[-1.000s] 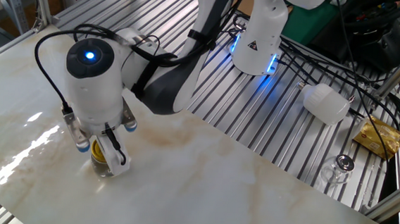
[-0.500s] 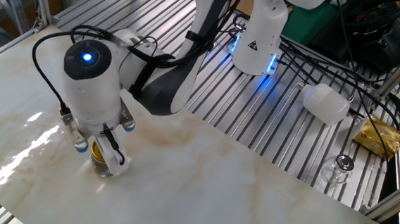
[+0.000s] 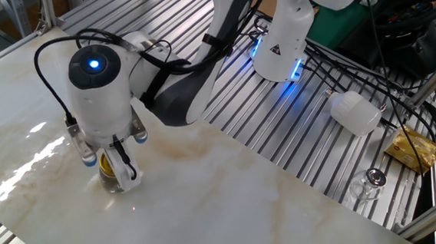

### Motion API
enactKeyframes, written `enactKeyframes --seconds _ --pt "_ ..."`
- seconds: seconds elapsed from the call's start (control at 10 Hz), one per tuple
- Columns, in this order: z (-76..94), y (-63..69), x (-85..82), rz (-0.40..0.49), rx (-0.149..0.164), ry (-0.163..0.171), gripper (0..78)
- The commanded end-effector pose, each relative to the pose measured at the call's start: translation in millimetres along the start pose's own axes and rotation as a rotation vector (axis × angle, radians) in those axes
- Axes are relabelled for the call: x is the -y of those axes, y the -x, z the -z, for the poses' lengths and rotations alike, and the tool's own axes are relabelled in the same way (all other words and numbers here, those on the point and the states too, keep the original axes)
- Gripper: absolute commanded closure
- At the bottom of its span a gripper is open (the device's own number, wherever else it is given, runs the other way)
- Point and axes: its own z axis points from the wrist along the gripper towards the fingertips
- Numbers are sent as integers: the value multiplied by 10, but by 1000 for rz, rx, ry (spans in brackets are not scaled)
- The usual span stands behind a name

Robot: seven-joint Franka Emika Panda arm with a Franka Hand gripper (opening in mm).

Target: Screw the lid onto the jar

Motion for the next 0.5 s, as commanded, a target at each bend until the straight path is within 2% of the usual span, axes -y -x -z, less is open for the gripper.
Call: enactKeyframes --seconds 0.1,0.4,0.5 --pt "-27 -115 -38 -3 10 -14 2" --pt "22 -126 -11 4 3 -9 2" --pt "22 -118 9 11 1 9 2"
